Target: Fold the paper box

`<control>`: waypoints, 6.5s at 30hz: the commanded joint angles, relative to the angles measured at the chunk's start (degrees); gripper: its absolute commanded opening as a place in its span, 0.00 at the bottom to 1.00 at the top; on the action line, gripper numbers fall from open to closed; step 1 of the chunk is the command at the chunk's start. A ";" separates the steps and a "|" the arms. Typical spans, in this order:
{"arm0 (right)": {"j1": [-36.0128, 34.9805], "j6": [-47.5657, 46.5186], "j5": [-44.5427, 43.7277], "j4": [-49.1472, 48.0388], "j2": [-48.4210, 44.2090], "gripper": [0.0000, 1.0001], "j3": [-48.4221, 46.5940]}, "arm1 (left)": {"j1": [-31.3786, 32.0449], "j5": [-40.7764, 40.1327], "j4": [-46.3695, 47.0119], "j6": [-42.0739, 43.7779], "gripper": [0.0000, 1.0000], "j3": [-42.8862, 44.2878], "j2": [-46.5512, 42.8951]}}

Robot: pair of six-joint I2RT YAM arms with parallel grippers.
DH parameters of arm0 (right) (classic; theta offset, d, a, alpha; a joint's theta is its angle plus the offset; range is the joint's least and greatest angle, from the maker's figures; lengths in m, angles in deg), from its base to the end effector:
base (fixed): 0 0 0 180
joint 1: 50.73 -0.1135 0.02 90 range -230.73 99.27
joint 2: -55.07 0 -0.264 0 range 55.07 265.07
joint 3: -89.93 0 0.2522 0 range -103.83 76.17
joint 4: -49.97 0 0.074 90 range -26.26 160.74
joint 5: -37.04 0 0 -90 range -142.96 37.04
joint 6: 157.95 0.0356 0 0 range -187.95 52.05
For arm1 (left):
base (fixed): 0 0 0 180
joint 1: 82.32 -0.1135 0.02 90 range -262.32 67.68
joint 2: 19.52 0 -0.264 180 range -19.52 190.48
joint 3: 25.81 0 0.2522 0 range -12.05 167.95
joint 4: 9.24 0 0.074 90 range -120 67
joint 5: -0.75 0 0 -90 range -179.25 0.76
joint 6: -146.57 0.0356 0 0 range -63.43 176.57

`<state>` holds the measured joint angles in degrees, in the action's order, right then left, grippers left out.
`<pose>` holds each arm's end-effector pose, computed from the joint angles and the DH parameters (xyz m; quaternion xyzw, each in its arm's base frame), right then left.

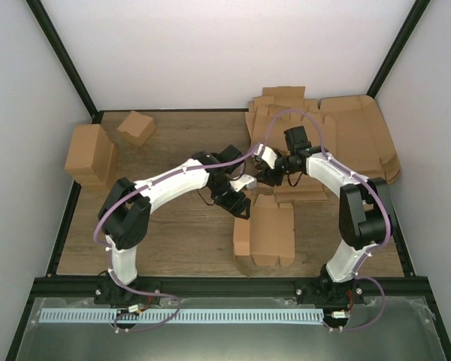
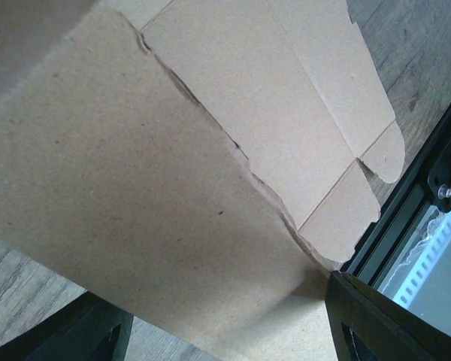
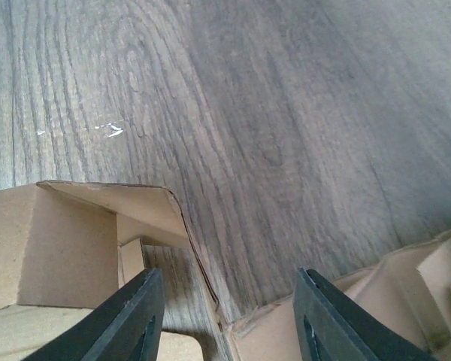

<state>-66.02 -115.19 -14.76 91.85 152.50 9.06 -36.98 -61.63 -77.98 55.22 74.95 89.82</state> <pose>0.3311 0.1133 0.2165 -0.5480 0.7311 0.2320 0.3337 0.2553 -0.2819 0.2220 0.3859 0.8850 -0.2603 0.0044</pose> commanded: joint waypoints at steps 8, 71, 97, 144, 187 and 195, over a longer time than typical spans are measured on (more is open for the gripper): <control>-2.99 -1.72 -0.40 -1.01 3.61 0.25 -3.72 | -0.17 -0.97 3.97 -5.96 0.76 -0.33 -1.22; -16.26 64.07 -24.63 -23.59 -27.51 0.01 28.11 | 7.02 -40.05 -4.30 -6.14 0.77 5.93 -9.60; -16.20 65.26 -24.40 -24.39 -26.15 0.01 28.89 | 25.52 -66.39 -10.15 -29.55 0.21 -3.80 -5.87; -19.13 96.17 -36.12 -27.44 -36.21 0.01 43.30 | 21.77 -77.40 43.66 28.03 0.04 -27.92 -10.00; -7.98 79.97 -18.58 -18.11 -39.79 0.33 38.85 | 22.34 -80.25 46.78 32.87 0.04 -33.63 -10.74; -2.40 81.53 -18.18 -19.82 -42.59 0.33 40.82 | 22.05 -79.63 47.05 32.71 0.04 -33.48 -10.70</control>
<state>-70.74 -34.28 -33.32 72.31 111.73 50.63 -14.68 -142.39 -30.74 87.86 42.30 78.22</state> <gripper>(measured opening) 0.334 0.041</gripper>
